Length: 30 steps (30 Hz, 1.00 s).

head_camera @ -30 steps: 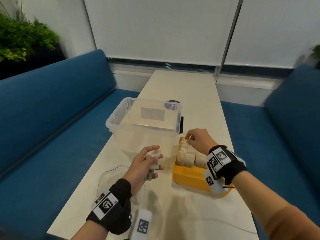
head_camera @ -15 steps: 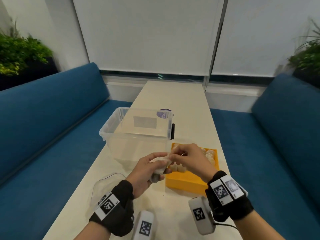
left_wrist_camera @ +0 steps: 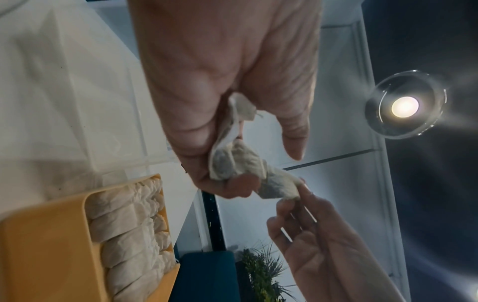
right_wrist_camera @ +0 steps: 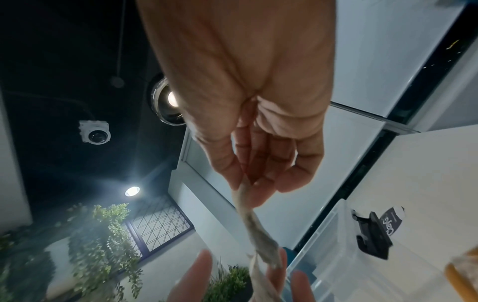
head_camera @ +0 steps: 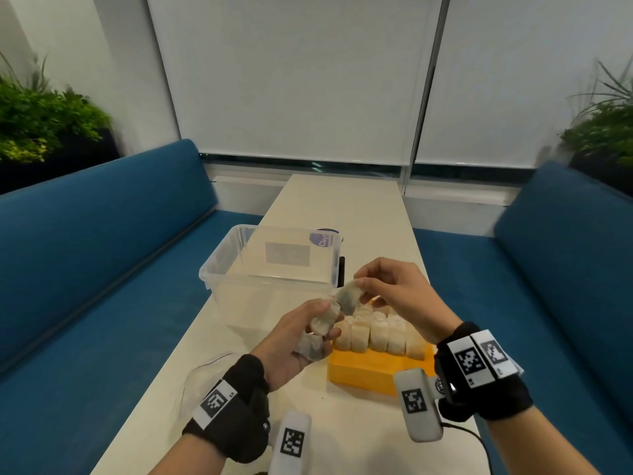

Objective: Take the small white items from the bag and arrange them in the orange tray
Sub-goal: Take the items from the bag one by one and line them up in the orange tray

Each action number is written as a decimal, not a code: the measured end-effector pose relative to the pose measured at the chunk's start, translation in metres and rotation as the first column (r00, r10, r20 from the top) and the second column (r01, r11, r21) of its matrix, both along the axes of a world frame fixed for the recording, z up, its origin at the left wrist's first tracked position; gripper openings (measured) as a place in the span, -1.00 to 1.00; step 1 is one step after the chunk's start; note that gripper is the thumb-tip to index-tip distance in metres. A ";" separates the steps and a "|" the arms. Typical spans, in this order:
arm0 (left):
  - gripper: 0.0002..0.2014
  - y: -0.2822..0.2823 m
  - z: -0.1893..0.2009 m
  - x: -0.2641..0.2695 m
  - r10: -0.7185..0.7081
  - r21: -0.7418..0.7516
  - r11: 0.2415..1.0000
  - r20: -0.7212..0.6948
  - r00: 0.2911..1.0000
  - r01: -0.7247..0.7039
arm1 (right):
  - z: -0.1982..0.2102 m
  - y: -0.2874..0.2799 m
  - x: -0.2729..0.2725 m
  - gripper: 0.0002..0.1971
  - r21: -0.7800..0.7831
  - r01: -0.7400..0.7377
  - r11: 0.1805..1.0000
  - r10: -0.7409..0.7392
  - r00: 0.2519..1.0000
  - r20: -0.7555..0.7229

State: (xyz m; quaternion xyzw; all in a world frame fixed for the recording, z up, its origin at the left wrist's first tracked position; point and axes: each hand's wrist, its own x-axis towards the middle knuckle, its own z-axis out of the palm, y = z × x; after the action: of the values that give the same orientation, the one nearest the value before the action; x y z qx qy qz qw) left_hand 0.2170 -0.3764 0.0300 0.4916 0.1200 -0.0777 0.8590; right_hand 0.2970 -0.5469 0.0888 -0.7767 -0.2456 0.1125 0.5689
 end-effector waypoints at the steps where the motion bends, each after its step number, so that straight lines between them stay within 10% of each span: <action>1: -0.62 -0.002 0.001 0.001 -0.010 -0.005 1.000 0.007 1.000 0.010 | 0.003 0.000 0.000 -0.92 -0.015 -0.017 1.000 0.018 1.000 0.012; 9: -0.67 -0.011 0.001 0.007 0.031 0.135 0.990 0.090 0.995 -0.043 | 0.027 -0.006 0.001 -0.81 -0.150 -0.126 0.981 0.139 0.987 0.083; 21: -0.71 -0.017 0.012 0.012 0.113 0.007 0.993 0.163 0.980 -0.115 | -0.009 -0.009 -0.008 -0.88 0.228 0.051 0.972 0.002 0.974 -0.226; 30: -0.80 -0.004 0.035 0.023 -0.027 0.567 0.805 0.330 0.944 -0.175 | -0.024 -0.002 -0.014 -0.90 0.039 0.074 0.996 -0.072 0.996 -0.057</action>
State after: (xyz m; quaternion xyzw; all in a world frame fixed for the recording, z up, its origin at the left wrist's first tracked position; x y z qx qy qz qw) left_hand 0.2398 -0.3804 0.0650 0.7340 0.0156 0.0788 0.6744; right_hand 0.2828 -0.5493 0.0649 -0.7699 -0.2034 0.1080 0.5951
